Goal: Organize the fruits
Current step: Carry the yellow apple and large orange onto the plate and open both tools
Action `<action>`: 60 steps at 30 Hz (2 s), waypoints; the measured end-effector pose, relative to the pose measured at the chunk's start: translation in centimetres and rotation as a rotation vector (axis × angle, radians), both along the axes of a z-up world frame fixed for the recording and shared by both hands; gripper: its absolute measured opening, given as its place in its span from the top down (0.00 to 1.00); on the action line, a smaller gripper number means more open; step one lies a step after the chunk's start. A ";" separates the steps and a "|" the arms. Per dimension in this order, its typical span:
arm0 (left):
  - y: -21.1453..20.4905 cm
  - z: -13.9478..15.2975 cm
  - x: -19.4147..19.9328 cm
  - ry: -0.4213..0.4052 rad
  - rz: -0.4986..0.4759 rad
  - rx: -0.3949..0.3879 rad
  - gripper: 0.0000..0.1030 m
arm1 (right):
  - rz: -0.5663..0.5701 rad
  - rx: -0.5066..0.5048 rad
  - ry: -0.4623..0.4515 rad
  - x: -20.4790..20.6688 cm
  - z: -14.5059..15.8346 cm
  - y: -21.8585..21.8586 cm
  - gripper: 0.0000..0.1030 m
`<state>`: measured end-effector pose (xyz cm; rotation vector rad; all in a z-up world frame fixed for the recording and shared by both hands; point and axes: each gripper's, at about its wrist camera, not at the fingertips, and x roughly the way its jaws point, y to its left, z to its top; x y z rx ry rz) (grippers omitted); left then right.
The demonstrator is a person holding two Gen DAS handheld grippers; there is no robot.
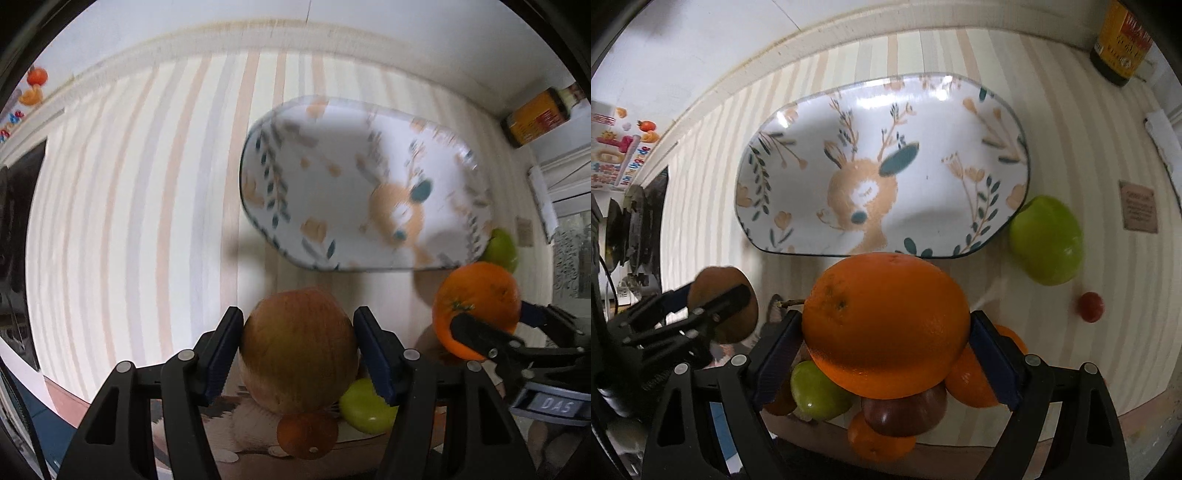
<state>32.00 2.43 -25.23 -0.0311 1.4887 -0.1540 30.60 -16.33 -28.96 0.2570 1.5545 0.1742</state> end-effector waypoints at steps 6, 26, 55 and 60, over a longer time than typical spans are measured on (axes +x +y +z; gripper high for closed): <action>-2.5 4.7 2.8 -0.089 -0.022 -0.055 0.44 | -0.027 0.029 -0.068 1.7 3.7 -2.1 0.12; -6.4 -1.7 12.7 0.061 -0.020 -0.038 0.62 | -0.052 -0.084 -0.034 13.2 -1.0 -3.1 0.12; -4.7 4.5 4.8 -0.103 0.132 0.062 0.16 | 0.050 -0.163 -0.135 7.8 4.5 -3.8 0.07; -4.8 7.8 0.8 -0.187 0.153 0.074 0.16 | 0.058 -0.193 -0.218 3.9 8.0 -4.0 0.07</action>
